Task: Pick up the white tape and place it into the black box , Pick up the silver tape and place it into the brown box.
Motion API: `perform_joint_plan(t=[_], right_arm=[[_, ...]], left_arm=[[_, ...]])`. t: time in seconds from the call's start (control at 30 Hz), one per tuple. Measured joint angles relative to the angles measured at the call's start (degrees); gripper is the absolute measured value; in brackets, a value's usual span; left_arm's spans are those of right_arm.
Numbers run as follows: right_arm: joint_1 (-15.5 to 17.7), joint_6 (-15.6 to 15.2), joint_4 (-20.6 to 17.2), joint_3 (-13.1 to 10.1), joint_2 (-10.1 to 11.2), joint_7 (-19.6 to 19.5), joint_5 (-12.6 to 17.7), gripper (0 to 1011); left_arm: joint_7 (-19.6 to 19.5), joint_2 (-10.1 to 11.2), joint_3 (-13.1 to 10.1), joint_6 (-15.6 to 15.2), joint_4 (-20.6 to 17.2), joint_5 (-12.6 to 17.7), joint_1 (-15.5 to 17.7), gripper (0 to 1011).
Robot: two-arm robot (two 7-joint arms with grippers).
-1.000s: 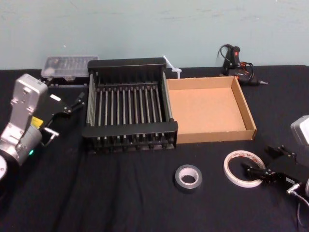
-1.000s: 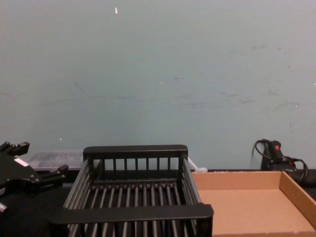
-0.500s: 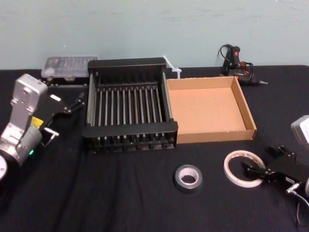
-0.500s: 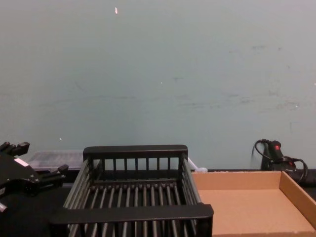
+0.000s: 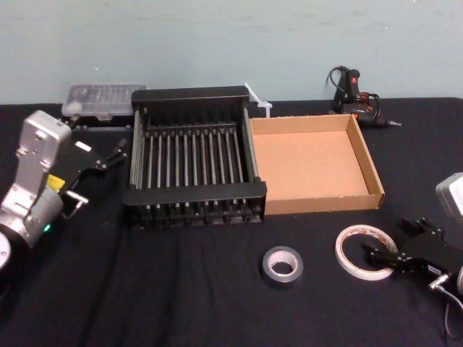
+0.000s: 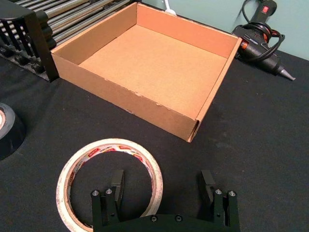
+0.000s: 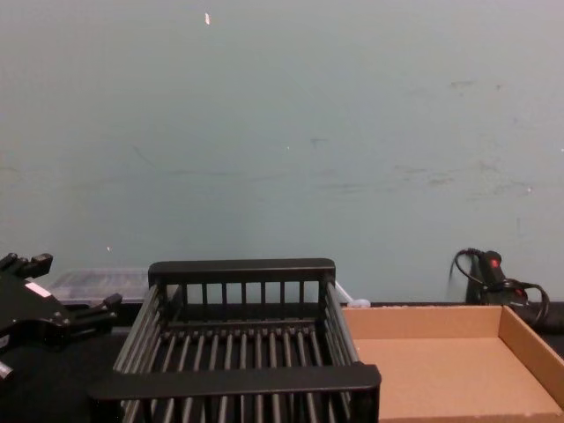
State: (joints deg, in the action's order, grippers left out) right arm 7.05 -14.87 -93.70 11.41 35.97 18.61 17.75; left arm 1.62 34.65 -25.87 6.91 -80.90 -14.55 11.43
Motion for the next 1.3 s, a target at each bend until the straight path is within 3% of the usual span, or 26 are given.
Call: perform_joint_plan(t=[0.4, 0.5, 0.73, 1.3], right_arm=[[0.00, 0.03, -0.06, 0.07, 0.06, -0.03, 0.01, 1002], [0.00, 0.04, -0.06, 0.08, 0.08, -0.04, 0.01, 953], [0.00, 0.04, -0.07, 0.09, 0.09, -0.08, 0.05, 786], [0.00, 0.03, -0.07, 0.08, 0.09, -0.09, 0.09, 222]], left_arm=[[0.00, 0.00, 0.00, 0.00, 0.00, 0.00, 0.00, 1001], [0.00, 0.00, 0.00, 0.00, 0.00, 0.00, 0.00, 1001], [0.00, 0.00, 0.00, 0.00, 0.00, 0.00, 0.00, 1001], [0.00, 0.00, 0.00, 0.00, 0.00, 0.00, 0.00, 1001]])
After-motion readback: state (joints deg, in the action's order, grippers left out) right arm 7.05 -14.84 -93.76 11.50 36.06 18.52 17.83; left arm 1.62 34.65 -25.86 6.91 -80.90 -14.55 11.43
